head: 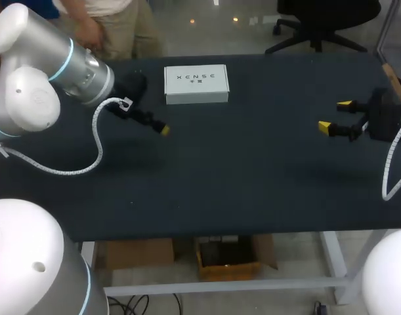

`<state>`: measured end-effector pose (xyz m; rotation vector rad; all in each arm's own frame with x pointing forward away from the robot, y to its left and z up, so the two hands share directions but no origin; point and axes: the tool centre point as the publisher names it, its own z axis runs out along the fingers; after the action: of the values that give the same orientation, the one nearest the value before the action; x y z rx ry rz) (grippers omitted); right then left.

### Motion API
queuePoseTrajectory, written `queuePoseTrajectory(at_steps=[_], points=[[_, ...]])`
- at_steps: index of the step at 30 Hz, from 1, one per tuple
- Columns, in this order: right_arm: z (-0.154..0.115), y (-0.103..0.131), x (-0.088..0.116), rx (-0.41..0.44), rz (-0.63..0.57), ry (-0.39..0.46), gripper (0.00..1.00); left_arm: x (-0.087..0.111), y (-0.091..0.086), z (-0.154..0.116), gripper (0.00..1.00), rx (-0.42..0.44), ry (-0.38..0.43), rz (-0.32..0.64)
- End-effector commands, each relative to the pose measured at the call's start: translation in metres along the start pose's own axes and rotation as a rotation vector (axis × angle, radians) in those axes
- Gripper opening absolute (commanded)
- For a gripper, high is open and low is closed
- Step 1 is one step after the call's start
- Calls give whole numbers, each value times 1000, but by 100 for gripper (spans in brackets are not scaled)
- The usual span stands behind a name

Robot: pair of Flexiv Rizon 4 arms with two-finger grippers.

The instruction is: Assemble the packaging by folding the flat box into shape, placing the metal phone stand inside, and closing the box properly

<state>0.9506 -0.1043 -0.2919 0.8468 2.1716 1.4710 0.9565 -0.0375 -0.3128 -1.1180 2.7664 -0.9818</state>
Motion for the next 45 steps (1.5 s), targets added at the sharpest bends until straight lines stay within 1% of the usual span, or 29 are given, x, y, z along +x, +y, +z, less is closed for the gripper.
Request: queuePoseTrajectory(at_steps=[1,21,22,23,24,25,26,27,28,29,30,31,32,34,35,36,38,42,45], points=[[-1,-1,-1,-8,-1,4,100,-5,-4,-7,100,-20,45,10],[-1,-1,-1,-8,-1,4,100,-5,-4,-7,100,-20,45,10],[-1,-1,-1,-8,-1,4,100,-5,-2,-4,100,-31,6,15],[-1,-1,-1,-8,-1,4,100,-8,1,-6,100,5,-2,6],[-1,-1,-1,-8,-1,4,100,-9,4,-7,100,13,-22,13],[-1,-1,-1,-8,-1,4,100,-12,6,-9,100,40,-43,6],[-1,-1,-1,-8,-1,4,100,-13,9,-11,100,86,-59,20],[-1,-1,-1,-8,-1,4,100,-15,11,-13,100,92,-64,25],[-1,-1,-1,-8,-1,4,100,-16,13,-15,100,120,-91,38],[-1,-1,-1,-8,-1,4,100,-16,16,-18,100,166,-101,56],[-1,-1,-1,-8,-1,4,100,-18,19,-20,100,170,-131,52],[-1,-1,-1,-8,-1,4,100,-18,21,-21,100,190,-159,77],[-1,-1,-1,-8,-1,4,100,-19,24,-23,100,222,-141,76],[-1,-1,-1,-8,-1,4,100,-21,28,-24,100,236,-179,86],[-1,-1,-1,-8,-1,4,100,-22,29,-25,100,265,-166,85],[-1,-1,-1,-8,-1,4,100,-23,30,-26,100,263,-185,93],[-1,-1,-1,-8,-1,4,100,-27,33,-29,100,286,-188,95],[-1,-1,-1,-8,-1,4,100,-33,33,-37,100,323,-178,124],[-1,-1,-1,-8,-1,4,100,-40,32,-43,100,342,-167,109]])
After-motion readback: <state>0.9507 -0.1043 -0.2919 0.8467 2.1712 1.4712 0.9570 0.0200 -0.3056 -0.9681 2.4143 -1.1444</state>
